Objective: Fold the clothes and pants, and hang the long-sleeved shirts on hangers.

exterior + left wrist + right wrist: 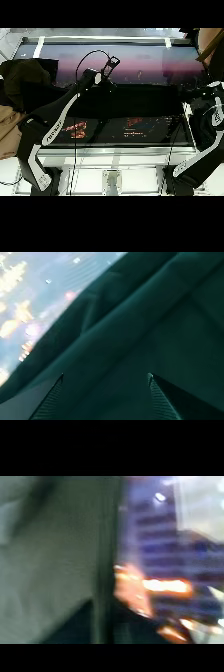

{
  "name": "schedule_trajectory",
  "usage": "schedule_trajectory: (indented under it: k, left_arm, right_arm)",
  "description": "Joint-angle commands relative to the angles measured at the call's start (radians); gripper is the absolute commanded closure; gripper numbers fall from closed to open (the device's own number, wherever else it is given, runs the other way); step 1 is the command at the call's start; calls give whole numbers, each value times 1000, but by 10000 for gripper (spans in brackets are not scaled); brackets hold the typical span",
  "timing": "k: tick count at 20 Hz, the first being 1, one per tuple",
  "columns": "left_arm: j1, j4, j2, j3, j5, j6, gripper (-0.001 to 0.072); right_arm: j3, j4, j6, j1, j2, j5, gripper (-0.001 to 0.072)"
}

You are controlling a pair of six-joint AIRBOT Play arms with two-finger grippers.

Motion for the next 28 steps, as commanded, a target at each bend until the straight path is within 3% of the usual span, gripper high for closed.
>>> schedule_trajectory:
  k: [1, 2, 3, 5, 9, 11, 14, 17, 19, 24, 28]
  left_arm:
    - [-3, -61, -18, 27, -82, 5, 131]
    - [-6, -103, -19, 27, -94, 43, 133]
    - [-10, -134, -19, 27, -104, 84, 179]
    - [-29, -157, -20, 27, -110, 117, 424]
    - [-88, -158, -44, 27, -136, 120, 696]
    - [-117, -157, -60, 27, -168, 120, 693]
    - [-105, -127, -20, 27, -186, 96, 694]
    - [-10, 61, 95, 27, -232, -5, 693]
    - [97, 125, 175, 27, -279, -39, 693]
    - [370, 85, 299, 27, -368, -39, 693]
    - [490, -34, 306, 19, -402, -37, 693]
  right_arm:
    - [31, 59, -27, 19, 13, 63, 693]
    - [51, 87, -30, 21, 23, 85, 701]
    - [82, 127, -32, 21, 35, 108, 701]
    - [164, 234, -32, 27, 57, 169, 702]
    - [394, 341, -31, 117, 73, 269, 702]
    - [472, 350, -27, 195, 73, 254, 702]
    - [467, 346, 94, 325, 75, 206, 702]
    - [444, 345, 100, 476, 75, 193, 702]
    - [443, 321, 100, 582, 75, 100, 703]
    - [435, 139, 123, 872, 48, -187, 704]
    - [405, 113, 196, 1032, -52, -325, 704]
